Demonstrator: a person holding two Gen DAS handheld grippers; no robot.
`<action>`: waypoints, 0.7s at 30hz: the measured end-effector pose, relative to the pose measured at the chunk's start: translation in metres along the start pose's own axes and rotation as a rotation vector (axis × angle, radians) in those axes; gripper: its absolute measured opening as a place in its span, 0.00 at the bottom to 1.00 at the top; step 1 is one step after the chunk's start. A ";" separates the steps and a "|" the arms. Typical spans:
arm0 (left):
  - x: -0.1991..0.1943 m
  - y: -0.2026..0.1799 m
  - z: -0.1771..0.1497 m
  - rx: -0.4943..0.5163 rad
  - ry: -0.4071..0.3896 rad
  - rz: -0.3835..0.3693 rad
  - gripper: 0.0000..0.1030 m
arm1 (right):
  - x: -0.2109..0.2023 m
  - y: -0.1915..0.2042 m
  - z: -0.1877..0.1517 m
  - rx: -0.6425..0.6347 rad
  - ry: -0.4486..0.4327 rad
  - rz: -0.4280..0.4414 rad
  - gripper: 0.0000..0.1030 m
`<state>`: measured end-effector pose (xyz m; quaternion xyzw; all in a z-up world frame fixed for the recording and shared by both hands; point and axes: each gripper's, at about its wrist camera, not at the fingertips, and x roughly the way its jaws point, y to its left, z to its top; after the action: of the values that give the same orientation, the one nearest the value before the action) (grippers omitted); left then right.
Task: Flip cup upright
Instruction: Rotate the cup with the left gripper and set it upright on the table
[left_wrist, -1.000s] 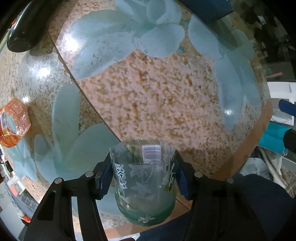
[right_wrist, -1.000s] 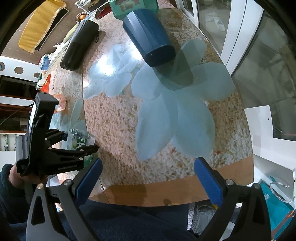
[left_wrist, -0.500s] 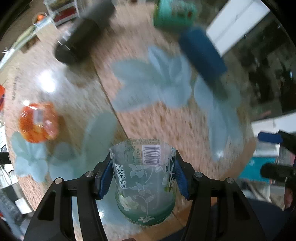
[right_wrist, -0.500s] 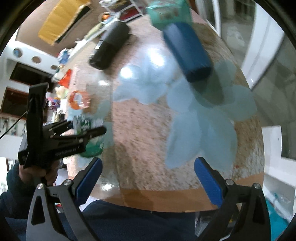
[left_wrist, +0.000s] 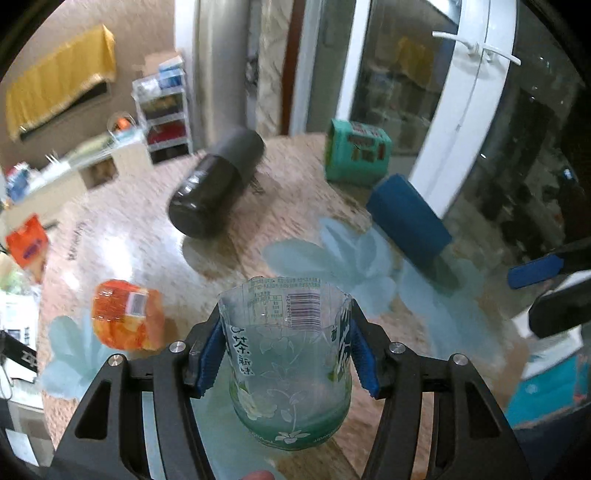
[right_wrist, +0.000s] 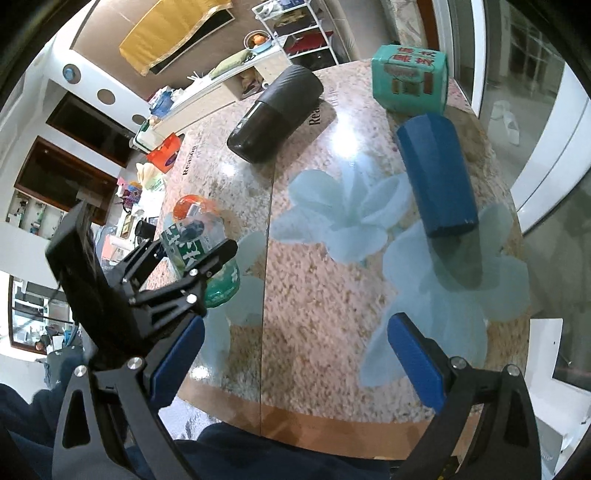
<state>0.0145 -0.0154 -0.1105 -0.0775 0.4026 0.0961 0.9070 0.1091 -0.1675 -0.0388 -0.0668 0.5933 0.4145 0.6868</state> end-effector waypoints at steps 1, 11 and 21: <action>0.002 0.000 -0.002 -0.007 -0.014 0.005 0.62 | 0.002 -0.001 0.002 0.003 0.005 0.007 0.97; 0.028 0.003 -0.033 -0.089 -0.087 0.071 0.63 | 0.026 -0.002 -0.004 -0.017 0.080 -0.013 0.97; 0.026 -0.007 -0.047 -0.097 -0.147 0.133 0.64 | 0.034 -0.001 -0.011 -0.014 0.118 -0.009 0.97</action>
<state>-0.0008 -0.0296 -0.1606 -0.0871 0.3340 0.1809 0.9209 0.1000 -0.1576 -0.0724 -0.0988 0.6296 0.4108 0.6520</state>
